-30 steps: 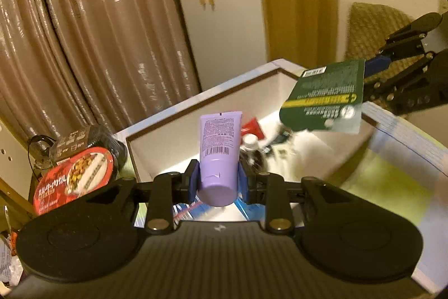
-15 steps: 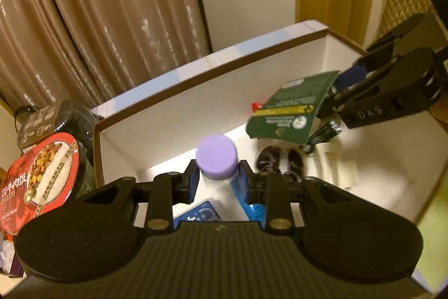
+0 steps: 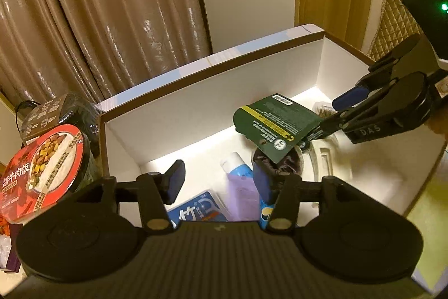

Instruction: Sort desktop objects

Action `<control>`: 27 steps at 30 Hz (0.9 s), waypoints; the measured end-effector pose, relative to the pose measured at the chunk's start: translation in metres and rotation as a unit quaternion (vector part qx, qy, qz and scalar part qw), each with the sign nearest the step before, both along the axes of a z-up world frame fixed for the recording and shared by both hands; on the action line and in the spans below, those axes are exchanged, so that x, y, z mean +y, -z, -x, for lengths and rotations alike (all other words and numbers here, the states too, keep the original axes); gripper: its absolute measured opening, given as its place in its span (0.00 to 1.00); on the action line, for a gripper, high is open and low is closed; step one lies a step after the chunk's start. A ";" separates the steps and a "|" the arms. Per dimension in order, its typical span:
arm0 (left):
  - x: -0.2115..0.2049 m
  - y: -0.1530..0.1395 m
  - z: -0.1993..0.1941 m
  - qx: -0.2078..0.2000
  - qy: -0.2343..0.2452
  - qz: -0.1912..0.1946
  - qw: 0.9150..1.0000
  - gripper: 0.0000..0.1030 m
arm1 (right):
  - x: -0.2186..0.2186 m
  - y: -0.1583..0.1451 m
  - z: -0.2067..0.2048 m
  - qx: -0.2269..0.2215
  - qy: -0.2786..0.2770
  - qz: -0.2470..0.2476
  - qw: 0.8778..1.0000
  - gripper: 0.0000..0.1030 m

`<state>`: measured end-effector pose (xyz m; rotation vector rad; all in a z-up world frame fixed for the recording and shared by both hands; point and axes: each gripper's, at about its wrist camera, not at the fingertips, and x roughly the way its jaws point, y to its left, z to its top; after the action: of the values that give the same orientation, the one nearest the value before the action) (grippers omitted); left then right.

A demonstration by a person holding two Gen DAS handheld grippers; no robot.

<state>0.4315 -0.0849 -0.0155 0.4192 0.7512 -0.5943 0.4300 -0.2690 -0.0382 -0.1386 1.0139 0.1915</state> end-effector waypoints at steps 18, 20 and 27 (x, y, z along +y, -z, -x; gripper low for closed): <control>0.031 -0.041 0.063 -0.018 -0.042 0.044 0.998 0.93 | 0.032 -0.064 0.103 -0.096 0.021 -0.007 0.995 0.97; 0.035 -0.046 0.072 -0.027 -0.049 0.049 0.997 0.99 | 0.033 -0.070 0.117 -0.101 0.031 -0.010 0.994 0.97; 0.045 -0.057 0.102 -0.018 -0.064 0.057 0.996 0.99 | 0.027 -0.088 0.160 -0.109 0.096 -0.028 0.989 1.00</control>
<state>0.3293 -0.0401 0.0412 0.2733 0.7004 -0.5053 0.2699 -0.2416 0.0497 -0.0089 0.7978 0.0273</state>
